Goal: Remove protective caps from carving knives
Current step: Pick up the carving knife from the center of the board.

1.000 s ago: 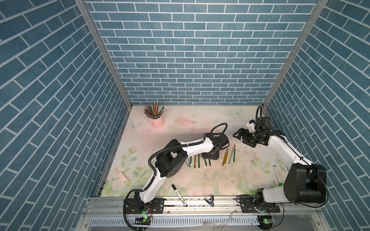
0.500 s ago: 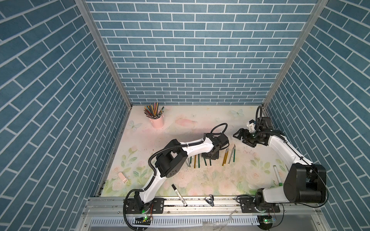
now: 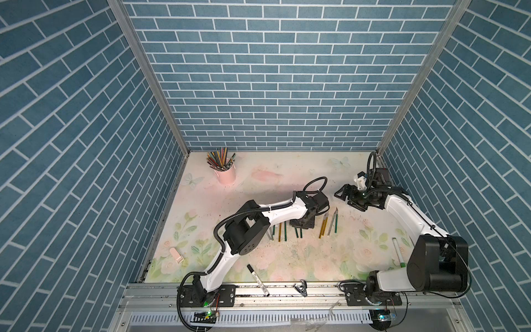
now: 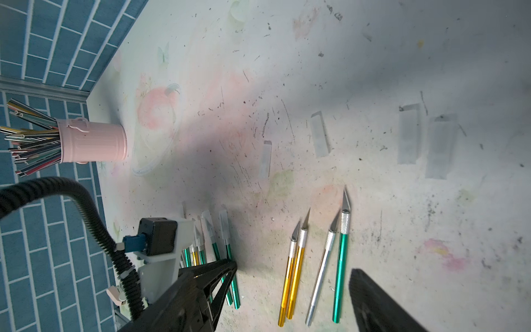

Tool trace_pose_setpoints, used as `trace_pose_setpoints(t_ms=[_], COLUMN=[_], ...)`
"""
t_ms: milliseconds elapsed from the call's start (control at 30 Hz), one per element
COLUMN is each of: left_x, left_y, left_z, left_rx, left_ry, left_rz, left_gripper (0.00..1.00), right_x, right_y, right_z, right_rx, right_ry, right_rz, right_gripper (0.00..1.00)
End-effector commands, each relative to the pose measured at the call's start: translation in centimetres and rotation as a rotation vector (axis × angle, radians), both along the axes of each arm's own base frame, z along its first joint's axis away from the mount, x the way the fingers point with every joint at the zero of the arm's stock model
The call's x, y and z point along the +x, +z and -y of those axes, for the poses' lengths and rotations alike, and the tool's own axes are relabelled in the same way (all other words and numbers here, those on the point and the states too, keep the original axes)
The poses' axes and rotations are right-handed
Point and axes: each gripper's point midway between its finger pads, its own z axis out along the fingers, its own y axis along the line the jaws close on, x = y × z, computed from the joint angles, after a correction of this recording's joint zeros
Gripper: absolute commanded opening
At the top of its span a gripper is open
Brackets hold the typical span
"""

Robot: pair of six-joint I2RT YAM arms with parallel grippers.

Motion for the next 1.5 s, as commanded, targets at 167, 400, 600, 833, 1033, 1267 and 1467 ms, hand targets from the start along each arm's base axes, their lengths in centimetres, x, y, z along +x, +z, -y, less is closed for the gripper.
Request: trace_pose_setpoints(t_ms=[167, 400, 600, 833, 1033, 1267, 1467], left_x=[-2.1, -1.7, -1.2, -0.6, 0.2, 0.9, 1.3], left_y=[-5.1, -3.6, -0.6, 3.1, 5.3, 6.7, 7.8], left_z=[-2.5, -1.7, 0.3, 1.7, 2.0, 2.6, 3.0], left_rx=[0.14, 0.085, -0.025, -0.227, -0.365, -0.499, -0.56], left_ry=[-0.02, -0.03, -0.11, -0.18, -0.204, -0.219, -0.23], left_rz=[-0.098, -0.063, -0.031, -0.006, 0.015, 0.029, 0.049], left_gripper=[0.08, 0.02, 0.0, 0.0, 0.0, 0.0, 0.0], right_x=[0.3, 0.9, 1.8, 2.1, 2.0, 1.3, 0.5], right_y=[1.1, 1.4, 1.6, 2.5, 1.9, 0.9, -0.4], right_z=[0.0, 0.0, -0.2, -1.4, -2.3, -4.6, -7.1], right_rx=[-0.014, -0.016, 0.002, 0.039, 0.048, 0.058, 0.075], right_ry=[0.039, 0.038, 0.021, 0.049, 0.06, 0.109, 0.148], right_rz=[0.013, 0.012, -0.004, 0.028, 0.018, -0.003, -0.026], right_gripper=[0.85, 0.85, 0.84, 0.8, 0.78, 0.74, 0.68])
